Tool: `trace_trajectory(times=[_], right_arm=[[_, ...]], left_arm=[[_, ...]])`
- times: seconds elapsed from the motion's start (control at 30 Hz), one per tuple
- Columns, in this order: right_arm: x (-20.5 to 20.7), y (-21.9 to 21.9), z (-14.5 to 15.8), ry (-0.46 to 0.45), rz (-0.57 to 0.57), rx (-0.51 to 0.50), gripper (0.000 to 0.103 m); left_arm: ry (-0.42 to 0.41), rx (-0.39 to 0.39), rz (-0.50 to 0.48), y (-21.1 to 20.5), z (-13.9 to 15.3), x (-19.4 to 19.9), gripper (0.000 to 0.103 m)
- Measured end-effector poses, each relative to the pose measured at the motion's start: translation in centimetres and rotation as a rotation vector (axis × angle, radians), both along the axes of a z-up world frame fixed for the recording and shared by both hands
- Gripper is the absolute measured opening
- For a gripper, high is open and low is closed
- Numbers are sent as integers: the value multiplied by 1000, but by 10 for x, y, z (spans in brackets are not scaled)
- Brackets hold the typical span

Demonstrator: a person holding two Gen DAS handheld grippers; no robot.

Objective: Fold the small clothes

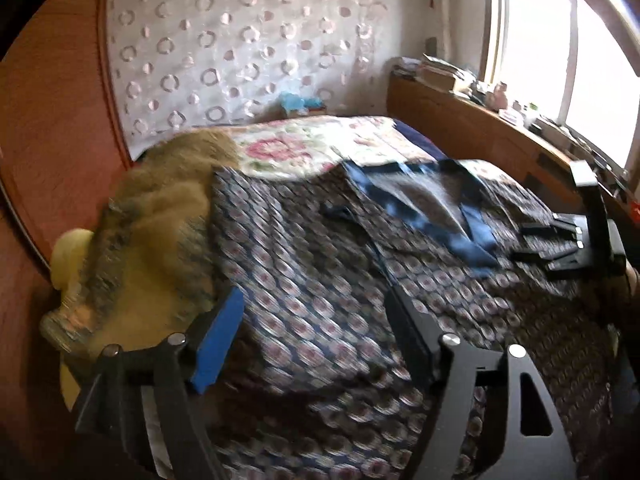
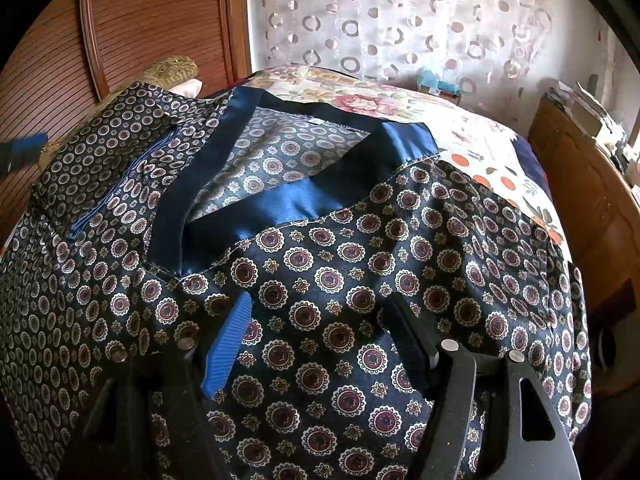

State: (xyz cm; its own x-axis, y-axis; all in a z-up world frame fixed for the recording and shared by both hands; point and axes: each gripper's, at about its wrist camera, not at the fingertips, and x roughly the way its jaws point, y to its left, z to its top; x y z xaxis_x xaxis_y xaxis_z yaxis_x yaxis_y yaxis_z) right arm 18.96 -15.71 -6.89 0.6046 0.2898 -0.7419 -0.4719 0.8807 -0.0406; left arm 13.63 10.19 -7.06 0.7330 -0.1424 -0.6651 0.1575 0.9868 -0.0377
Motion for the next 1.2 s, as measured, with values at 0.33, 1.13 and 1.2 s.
trace_trajectory(times=[0.33, 1.13, 1.2], right_arm=[[-5, -3, 2, -16, -33, -6, 71], [-104, -195, 16, -69, -396, 80, 71], [-110, -201, 15, -67, -409, 92, 71]], left_arm=[[3, -24, -1, -28, -14, -30, 75], [-54, -46, -88, -85, -1, -73, 76], [-53, -50, -95, -88, -2, -75, 76]])
